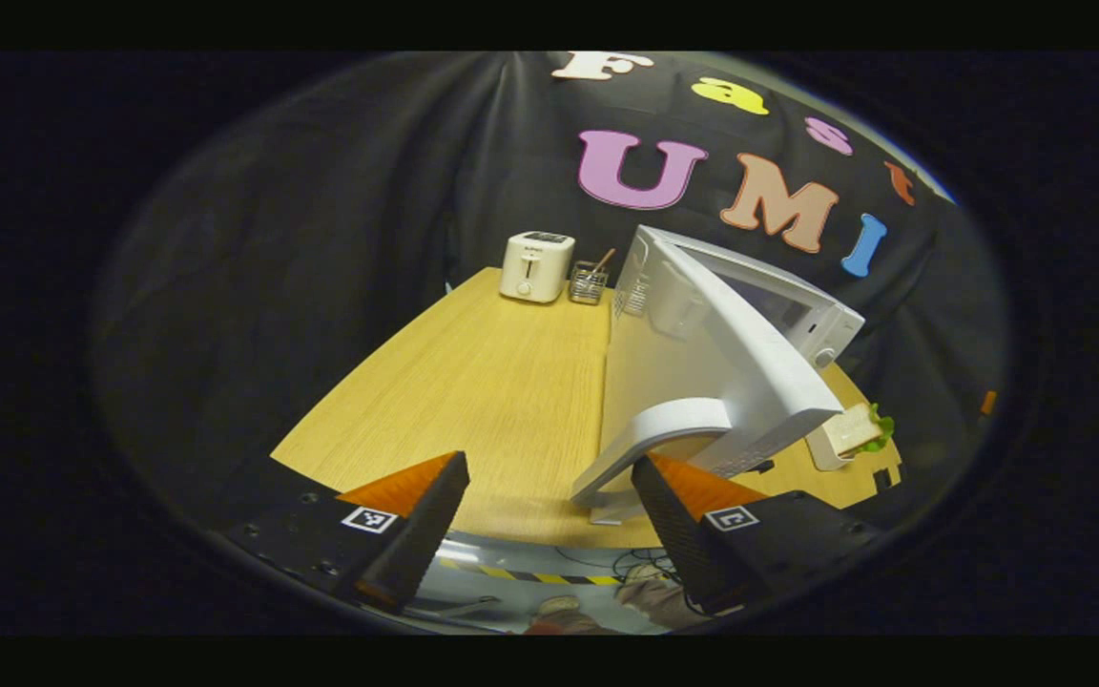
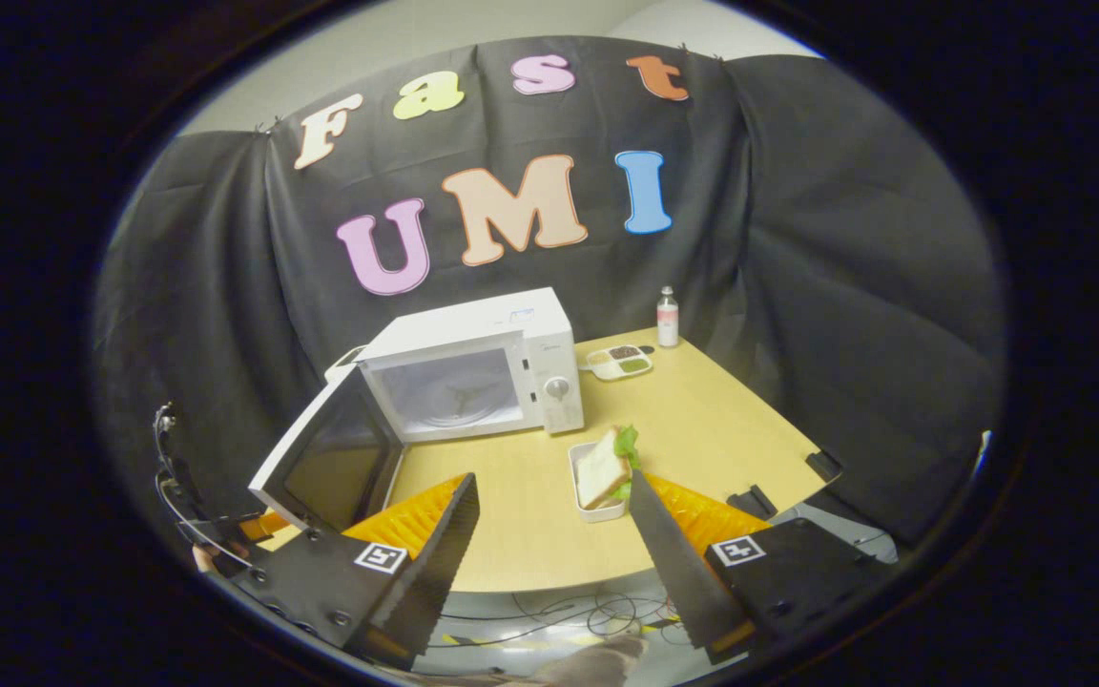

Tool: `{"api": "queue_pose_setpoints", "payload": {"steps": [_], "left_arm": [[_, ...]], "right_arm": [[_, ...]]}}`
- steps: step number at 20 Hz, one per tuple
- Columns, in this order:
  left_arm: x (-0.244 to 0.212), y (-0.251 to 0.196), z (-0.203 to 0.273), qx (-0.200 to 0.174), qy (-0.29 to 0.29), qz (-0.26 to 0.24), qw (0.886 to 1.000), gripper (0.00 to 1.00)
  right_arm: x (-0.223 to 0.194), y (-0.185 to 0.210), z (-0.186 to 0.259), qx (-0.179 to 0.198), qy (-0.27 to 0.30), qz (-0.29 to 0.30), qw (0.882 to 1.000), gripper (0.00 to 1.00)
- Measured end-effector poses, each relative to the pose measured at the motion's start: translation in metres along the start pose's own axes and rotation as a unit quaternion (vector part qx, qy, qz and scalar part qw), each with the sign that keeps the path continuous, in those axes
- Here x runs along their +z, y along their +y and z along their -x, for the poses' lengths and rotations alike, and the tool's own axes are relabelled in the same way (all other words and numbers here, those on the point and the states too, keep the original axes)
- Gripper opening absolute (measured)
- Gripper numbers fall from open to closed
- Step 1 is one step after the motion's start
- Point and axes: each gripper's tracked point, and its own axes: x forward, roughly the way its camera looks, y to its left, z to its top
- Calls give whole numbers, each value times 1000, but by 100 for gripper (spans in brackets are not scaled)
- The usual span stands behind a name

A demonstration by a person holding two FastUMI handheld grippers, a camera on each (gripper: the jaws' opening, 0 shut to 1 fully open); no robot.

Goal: Open the microwave oven with the left hand, put the food in, and close the microwave oven.

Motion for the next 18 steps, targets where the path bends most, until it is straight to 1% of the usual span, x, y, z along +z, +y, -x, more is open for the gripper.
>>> {"api": "queue_pose_setpoints", "payload": {"steps": [4, 5, 6, 7, 10, 12, 14, 16, 18], "left_arm": [[11, 28, 18, 67, -9, 10, 998, 100], [18, 35, 25, 81, -16, 11, 997, 96], [23, 41, 29, 99, -24, 12, 995, 96], [32, 49, 34, 117, -32, 11, 993, 96], [51, 57, 48, 165, -48, -9, 985, 96], [69, 49, 56, 182, -72, -11, 981, 96], [76, 40, 55, 192, -83, -1, 978, 95], [78, 30, 55, 200, -88, 13, 976, 96], [78, 24, 52, 212, -91, 28, 973, 95]], "right_arm": [[-5, -13, -30, -8, 30, -9, 999, 92], [-7, -17, -39, -7, 41, -12, 999, 92], [-7, -21, -49, -5, 52, -17, 998, 92], [-8, -24, -60, -2, 62, -24, 998, 99], [-14, -40, -98, 12, 102, -41, 994, 99], [-25, -52, -128, 22, 143, -54, 988, 99], [-45, -68, -156, 20, 191, -49, 980, 100], [-64, -84, -174, 22, 236, -41, 971, 100], [-80, -91, -192, 29, 275, -54, 959, 100]]}}
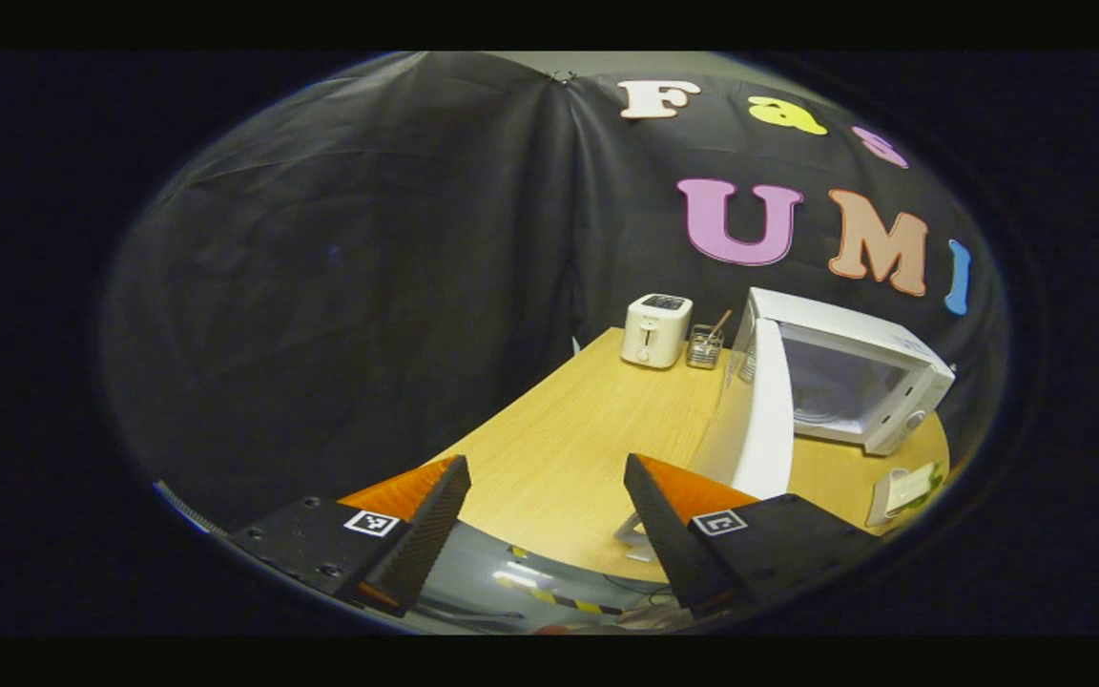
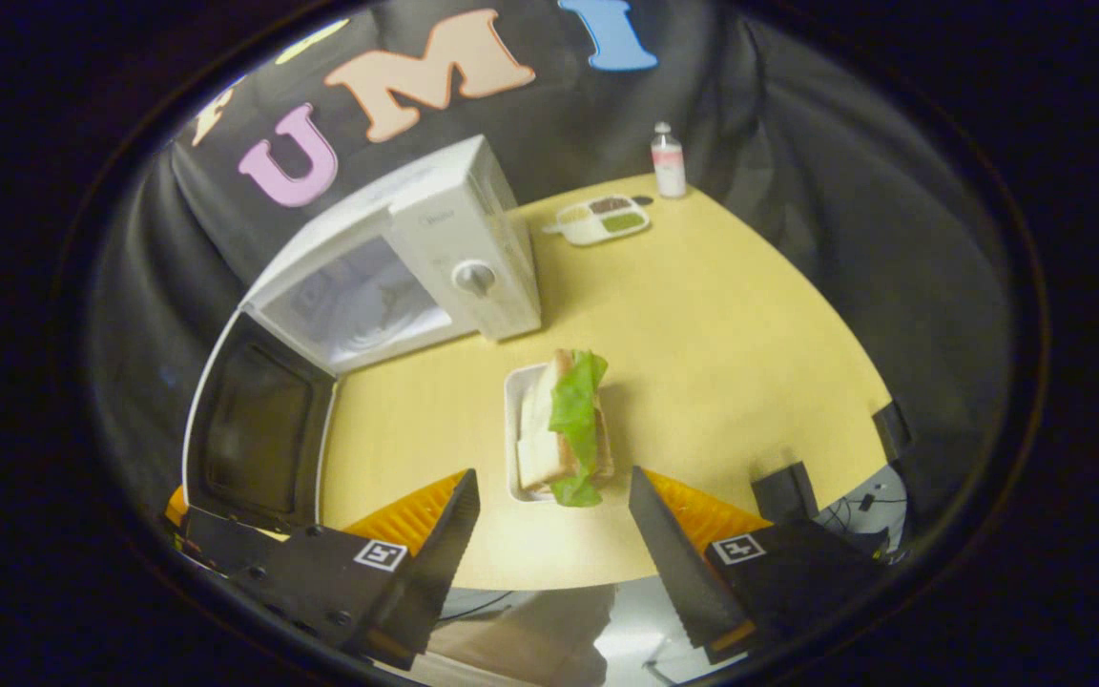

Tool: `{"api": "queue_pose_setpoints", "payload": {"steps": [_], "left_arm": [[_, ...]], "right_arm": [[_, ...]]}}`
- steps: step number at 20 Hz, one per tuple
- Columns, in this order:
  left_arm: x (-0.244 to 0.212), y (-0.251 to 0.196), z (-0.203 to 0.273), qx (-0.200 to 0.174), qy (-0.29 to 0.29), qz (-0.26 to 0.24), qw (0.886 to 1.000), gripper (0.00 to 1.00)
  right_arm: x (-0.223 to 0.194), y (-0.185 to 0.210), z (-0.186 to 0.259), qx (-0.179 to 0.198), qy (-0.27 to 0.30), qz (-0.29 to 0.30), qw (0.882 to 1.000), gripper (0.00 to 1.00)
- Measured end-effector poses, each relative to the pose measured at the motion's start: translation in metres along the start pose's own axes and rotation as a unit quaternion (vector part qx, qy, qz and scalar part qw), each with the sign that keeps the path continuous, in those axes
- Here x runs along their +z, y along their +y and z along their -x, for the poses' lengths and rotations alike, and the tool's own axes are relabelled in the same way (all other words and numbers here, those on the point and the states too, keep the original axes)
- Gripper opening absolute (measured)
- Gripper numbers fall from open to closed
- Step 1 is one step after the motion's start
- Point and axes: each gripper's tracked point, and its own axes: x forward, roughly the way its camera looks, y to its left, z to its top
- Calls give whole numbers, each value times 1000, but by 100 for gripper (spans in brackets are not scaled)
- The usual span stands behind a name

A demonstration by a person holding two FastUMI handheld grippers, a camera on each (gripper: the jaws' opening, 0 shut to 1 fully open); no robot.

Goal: Open the microwave oven with the left hand, put the food in, and close the microwave oven.

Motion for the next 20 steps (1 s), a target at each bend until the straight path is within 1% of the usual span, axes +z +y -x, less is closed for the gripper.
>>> {"api": "queue_pose_setpoints", "payload": {"steps": [2, 4, 5, 6, 9, 11, 12, 13, 14, 15, 16, 17, 18, 19, 20], "left_arm": [[0, -2, -2, 21, 0, 22, 1000, 95], [-4, -1, -3, 42, 4, 48, 998, 96], [-8, 2, -3, 53, 9, 55, 997, 95], [-10, 4, -4, 64, 13, 59, 996, 96], [-12, 12, -8, 94, 15, 60, 994, 95], [-14, 12, -7, 105, 17, 69, 992, 95], [-12, 13, -5, 109, 16, 74, 991, 96], [-12, 13, -3, 112, 16, 79, 990, 95], [-14, 13, -1, 115, 17, 81, 990, 96], [-14, 12, 1, 117, 17, 81, 990, 95], [-14, 11, 2, 117, 17, 79, 990, 95], [-12, 10, 2, 116, 18, 76, 990, 96], [-12, 8, 1, 114, 18, 72, 991, 96], [-11, 7, 0, 111, 19, 67, 991, 96], [-10, 5, 0, 109, 20, 62, 992, 96]], "right_arm": [[2, 4, -26, 28, 31, -18, 999, 99], [1, 1, -43, 41, 62, -28, 997, 99], [-1, -1, -51, 44, 77, -33, 996, 92], [-2, -2, -59, 50, 89, -35, 994, 88], [-9, -9, -73, 55, 116, -29, 991, 87], [-11, -13, -78, 56, 136, -31, 989, 70], [-12, -13, -82, 57, 141, -32, 988, 70], [-10, -6, -80, 80, 145, -45, 985, 70], [-10, -2, -82, 88, 150, -62, 983, 59], [-11, -4, -82, 92, 152, -63, 982, 48], [-6, -4, -79, 100, 145, -68, 982, 47], [-6, -2, -81, 99, 142, -69, 983, 42], [-6, 0, -80, 98, 142, -70, 982, 33], [-5, 1, -80, 97, 142, -74, 982, 40], [-3, 3, -79, 99, 138, -77, 982, 34]]}}
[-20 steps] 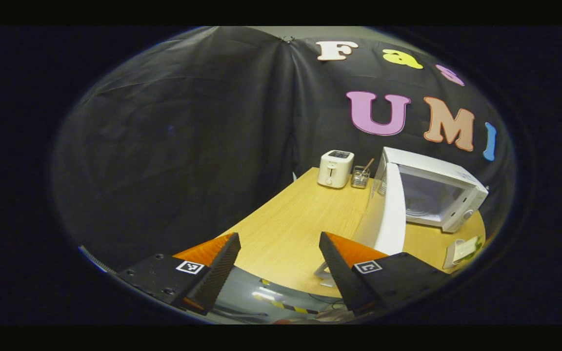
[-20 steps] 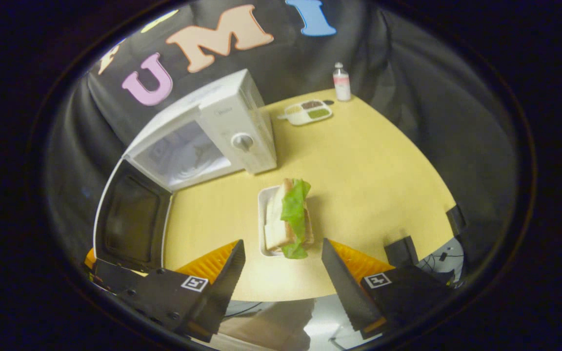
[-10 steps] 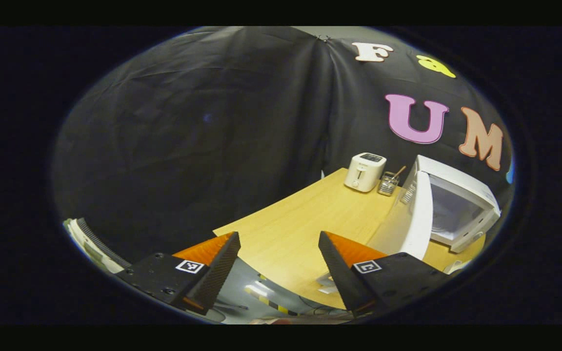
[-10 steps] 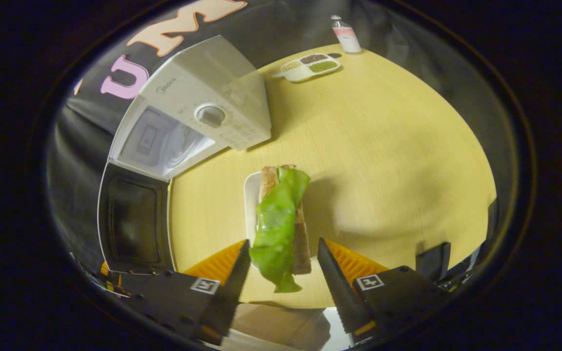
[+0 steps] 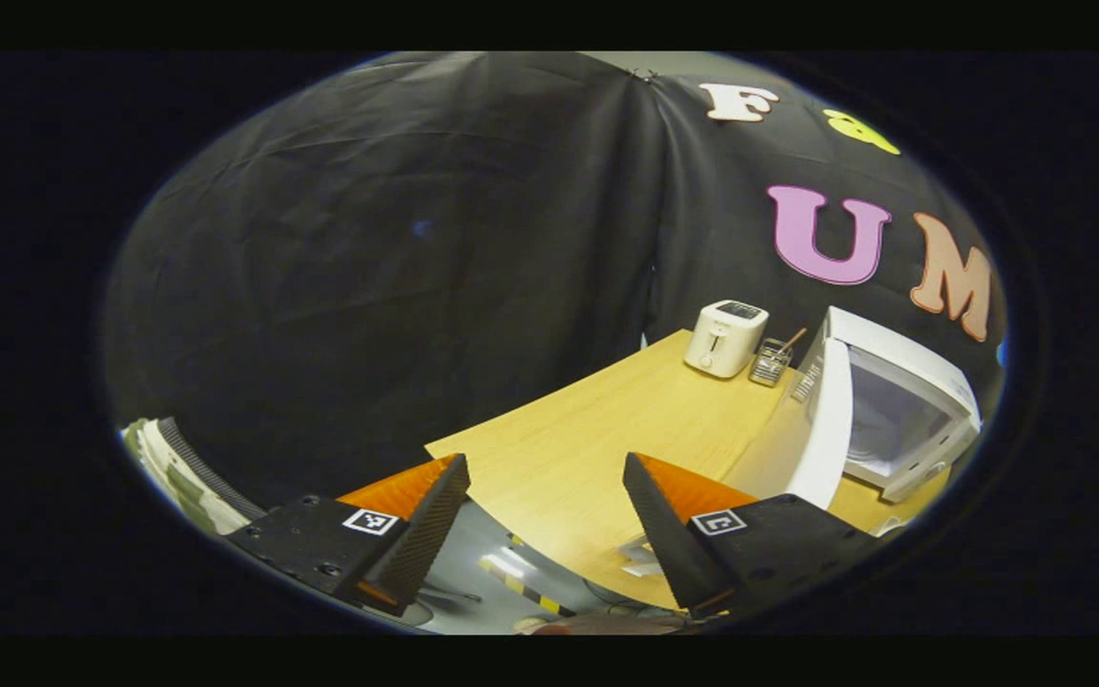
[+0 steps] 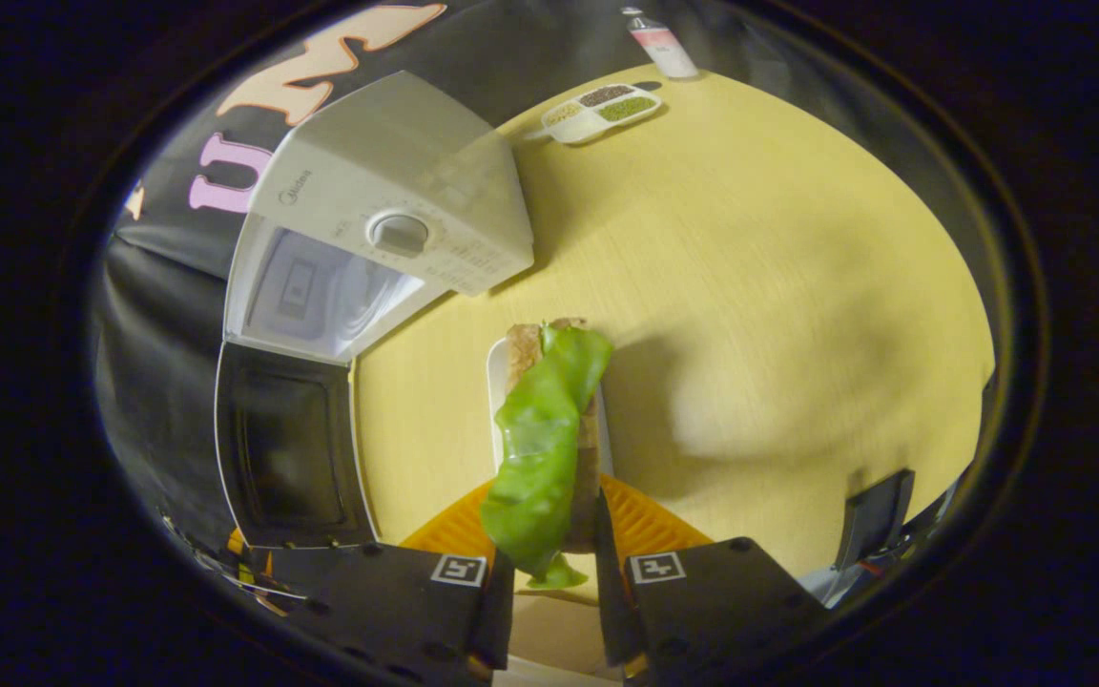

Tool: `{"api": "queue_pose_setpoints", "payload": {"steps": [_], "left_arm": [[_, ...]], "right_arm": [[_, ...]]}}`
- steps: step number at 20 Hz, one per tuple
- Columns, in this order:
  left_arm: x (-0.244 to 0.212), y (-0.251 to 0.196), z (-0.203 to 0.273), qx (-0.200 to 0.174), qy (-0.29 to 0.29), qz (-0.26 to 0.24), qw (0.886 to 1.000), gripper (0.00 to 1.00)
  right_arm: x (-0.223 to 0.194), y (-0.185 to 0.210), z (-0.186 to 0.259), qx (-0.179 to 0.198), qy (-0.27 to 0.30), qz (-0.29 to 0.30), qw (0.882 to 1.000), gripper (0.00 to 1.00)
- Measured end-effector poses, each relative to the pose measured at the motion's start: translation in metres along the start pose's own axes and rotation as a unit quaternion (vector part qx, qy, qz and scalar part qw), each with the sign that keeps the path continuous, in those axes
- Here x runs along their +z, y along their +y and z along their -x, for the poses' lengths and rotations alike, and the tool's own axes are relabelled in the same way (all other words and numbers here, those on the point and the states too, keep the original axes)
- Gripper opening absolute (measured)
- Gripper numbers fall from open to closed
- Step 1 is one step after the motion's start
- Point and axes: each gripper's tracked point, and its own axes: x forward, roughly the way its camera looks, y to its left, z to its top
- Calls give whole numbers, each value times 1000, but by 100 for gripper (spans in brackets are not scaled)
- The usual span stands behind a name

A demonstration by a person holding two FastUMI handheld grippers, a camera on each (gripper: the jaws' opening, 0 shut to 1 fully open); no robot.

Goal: Open the microwave oven with the left hand, put the food in, and close the microwave oven.

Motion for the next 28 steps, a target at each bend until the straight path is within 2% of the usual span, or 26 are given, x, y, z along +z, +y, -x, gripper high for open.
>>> {"api": "queue_pose_setpoints", "payload": {"steps": [1, 2, 9, 11, 13, 15, 16, 17, 18, 19, 23, 26, 28], "left_arm": [[2, -1, -1, -4, 1, -4, 1000, 95], [1, -3, -1, -8, 4, -8, 1000, 95], [9, -10, -10, -36, -2, -18, 999, 95], [9, -11, -16, -51, 0, -22, 998, 92], [9, -10, -25, -65, 5, -31, 997, 95], [10, -9, -33, -79, 9, -42, 996, 92], [10, -8, -37, -83, 12, -44, 995, 95], [10, -9, -41, -91, 14, -46, 995, 92], [11, -9, -42, -99, 16, -48, 994, 99], [13, -11, -44, -107, 16, -53, 993, 95], [21, -13, -53, -137, 2, -90, 986, 95], [25, -12, -59, -153, 4, -78, 985, 95], [22, -5, -64, -150, 8, -75, 986, 95]], "right_arm": [[2, 2, 2, 0, -7, -1, 1000, 34], [5, 4, 5, 0, -14, -2, 1000, 40], [10, 46, 37, 23, -54, 7, 998, 40], [6, 63, 41, 28, -65, 5, 997, 40], [0, 83, 42, 34, -78, 5, 996, 40], [-11, 110, 39, 45, -89, 2, 995, 40], [-18, 125, 37, 53, -93, 0, 994, 40], [-23, 141, 33, 64, -98, -2, 993, 40], [-29, 157, 29, 76, -102, -5, 992, 40], [-34, 173, 25, 87, -108, -11, 990, 40], [-30, 239, 9, 142, -157, -76, 974, 40], [-13, 279, -4, 188, -191, -115, 956, 40], [-2, 295, -14, 193, -208, -125, 951, 40]]}}
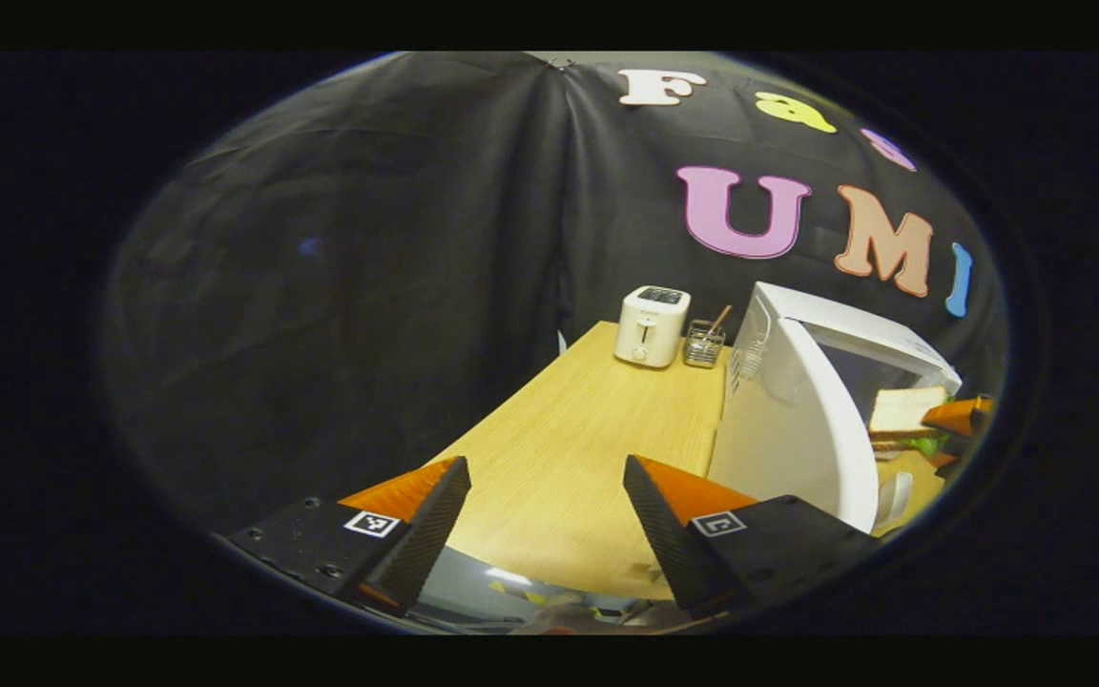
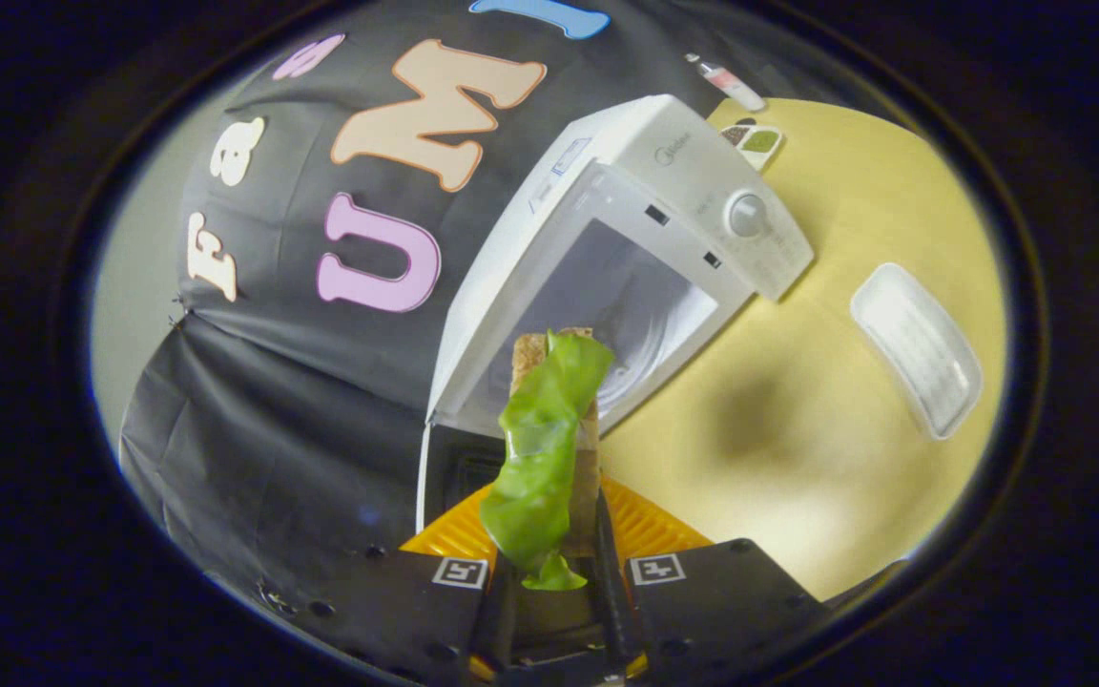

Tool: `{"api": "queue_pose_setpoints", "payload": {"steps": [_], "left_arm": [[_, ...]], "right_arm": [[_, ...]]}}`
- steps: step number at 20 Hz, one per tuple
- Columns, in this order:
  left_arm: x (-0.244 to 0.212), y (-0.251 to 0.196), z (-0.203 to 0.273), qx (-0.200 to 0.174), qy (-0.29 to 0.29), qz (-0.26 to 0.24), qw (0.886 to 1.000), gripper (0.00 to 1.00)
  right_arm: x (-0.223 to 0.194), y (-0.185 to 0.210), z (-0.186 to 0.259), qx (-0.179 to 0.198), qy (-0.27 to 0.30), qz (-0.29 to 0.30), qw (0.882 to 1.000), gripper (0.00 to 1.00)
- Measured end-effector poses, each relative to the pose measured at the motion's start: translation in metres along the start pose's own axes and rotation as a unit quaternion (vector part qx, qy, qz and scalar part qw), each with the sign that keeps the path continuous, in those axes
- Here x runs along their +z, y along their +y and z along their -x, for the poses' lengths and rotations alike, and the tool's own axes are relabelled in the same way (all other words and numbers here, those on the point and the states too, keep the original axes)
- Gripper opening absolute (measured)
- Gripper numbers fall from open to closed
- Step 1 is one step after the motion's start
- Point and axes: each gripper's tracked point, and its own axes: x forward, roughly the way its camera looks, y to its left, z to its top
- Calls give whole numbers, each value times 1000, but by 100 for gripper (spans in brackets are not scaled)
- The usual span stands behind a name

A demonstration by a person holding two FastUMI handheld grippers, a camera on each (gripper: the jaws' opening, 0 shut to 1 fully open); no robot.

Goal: Open the microwave oven with the left hand, put the food in, and close the microwave oven.

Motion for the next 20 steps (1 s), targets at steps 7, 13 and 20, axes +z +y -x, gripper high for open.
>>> {"api": "queue_pose_setpoints", "payload": {"steps": [7, 13, 20], "left_arm": [[-6, 23, -8, 18, 11, -15, 1000, 95], [-5, 19, -12, -4, 10, -34, 999, 92], [-27, 24, -16, -6, 59, -20, 998, 94]], "right_arm": [[31, -16, -71, -34, -67, 1, 997, 40], [47, -22, -119, -43, -94, 2, 995, 39], [44, -29, -177, -72, -109, 12, 991, 31]]}}
